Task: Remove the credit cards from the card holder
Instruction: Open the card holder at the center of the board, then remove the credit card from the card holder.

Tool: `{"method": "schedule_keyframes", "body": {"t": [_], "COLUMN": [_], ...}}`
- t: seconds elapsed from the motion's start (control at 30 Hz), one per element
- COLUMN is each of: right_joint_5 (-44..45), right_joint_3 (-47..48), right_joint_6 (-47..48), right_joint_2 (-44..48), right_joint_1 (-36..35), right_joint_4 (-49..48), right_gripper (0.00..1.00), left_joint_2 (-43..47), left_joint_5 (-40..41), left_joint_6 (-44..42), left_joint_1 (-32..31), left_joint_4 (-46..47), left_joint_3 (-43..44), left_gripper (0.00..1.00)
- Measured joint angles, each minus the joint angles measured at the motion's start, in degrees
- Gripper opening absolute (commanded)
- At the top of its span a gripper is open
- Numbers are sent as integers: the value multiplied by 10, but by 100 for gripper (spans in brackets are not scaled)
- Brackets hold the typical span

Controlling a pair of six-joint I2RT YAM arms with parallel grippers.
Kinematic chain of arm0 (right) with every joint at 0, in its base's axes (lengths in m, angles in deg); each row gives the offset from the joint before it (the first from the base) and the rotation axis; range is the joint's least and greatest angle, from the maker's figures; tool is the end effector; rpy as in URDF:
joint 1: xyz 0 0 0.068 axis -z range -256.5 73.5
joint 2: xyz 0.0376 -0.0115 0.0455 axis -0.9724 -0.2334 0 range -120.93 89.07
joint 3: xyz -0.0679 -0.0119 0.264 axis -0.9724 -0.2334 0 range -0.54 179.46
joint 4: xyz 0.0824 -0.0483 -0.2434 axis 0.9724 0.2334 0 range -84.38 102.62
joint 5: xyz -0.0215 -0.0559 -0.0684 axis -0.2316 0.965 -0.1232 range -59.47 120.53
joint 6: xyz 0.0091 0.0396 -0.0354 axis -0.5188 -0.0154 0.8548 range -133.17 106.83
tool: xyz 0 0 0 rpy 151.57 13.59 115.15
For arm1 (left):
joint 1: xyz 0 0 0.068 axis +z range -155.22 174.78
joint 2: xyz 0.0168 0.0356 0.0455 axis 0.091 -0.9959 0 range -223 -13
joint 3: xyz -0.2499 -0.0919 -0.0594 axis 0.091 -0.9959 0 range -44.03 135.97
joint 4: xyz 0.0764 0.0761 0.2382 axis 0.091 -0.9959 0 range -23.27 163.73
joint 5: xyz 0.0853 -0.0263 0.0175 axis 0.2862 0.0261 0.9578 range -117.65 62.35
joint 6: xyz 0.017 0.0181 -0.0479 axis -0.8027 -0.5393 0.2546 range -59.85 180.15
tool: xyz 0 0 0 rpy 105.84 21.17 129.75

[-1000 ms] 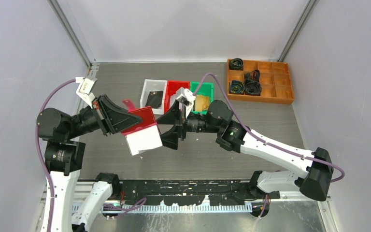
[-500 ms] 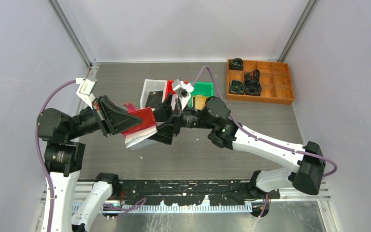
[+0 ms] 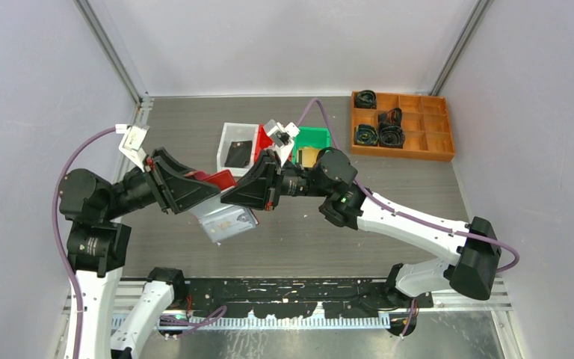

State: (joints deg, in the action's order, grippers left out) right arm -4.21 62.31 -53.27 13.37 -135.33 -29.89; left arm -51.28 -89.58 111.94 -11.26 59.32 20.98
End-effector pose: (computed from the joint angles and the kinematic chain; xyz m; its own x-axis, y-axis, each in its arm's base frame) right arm 0.1391 0.2690 0.4131 -0.4756 0.2362 -0.8473 -0.8745 -0.2310 0.4265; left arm 0.0894 -0.0410 0.4601 -0.5814 -0.3102 -0.7522 0.7275 0.2158 -0.6513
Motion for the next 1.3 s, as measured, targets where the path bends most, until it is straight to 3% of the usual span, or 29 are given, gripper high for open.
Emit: {"method": "schedule_keyframes", "body": {"t": [0.07,0.13,0.57,0.73,0.8,1.07,1.17,1.23,1.3], "right_joint_5": [-2,-2,29,37,38,36,33,23,-1], "right_joint_3": [0,0,-1,-1,-1,-1,0,14,40], "right_joint_6": [-7,-9,14,18,12,-41,-44,-31,-4], "right_joint_2": [0,0,39,62,63,39,29,25,21], "right_joint_1": [0,0,2,5,5,5,9,12,13], "right_joint_4": [3,8,86,89,86,44,45,78,133], "right_gripper": [5,4,1,1,1,3,18,33,41], "left_joint_2": [3,5,8,38,49,64,68,70,70], "left_joint_5": [15,30,4,-3,0,44,68,73,66], "left_joint_6": [-11,-20,-74,-141,-164,-182,-204,-227,-254], "left_joint_1": [0,0,0,0,0,0,0,0,0], "left_joint_4": [-10,-25,-100,-150,-171,-174,-186,-203,-215], "left_joint_3": [0,3,46,46,45,14,13,12,12], "left_gripper": [61,63,63,59,54,1,0,0,0]}}
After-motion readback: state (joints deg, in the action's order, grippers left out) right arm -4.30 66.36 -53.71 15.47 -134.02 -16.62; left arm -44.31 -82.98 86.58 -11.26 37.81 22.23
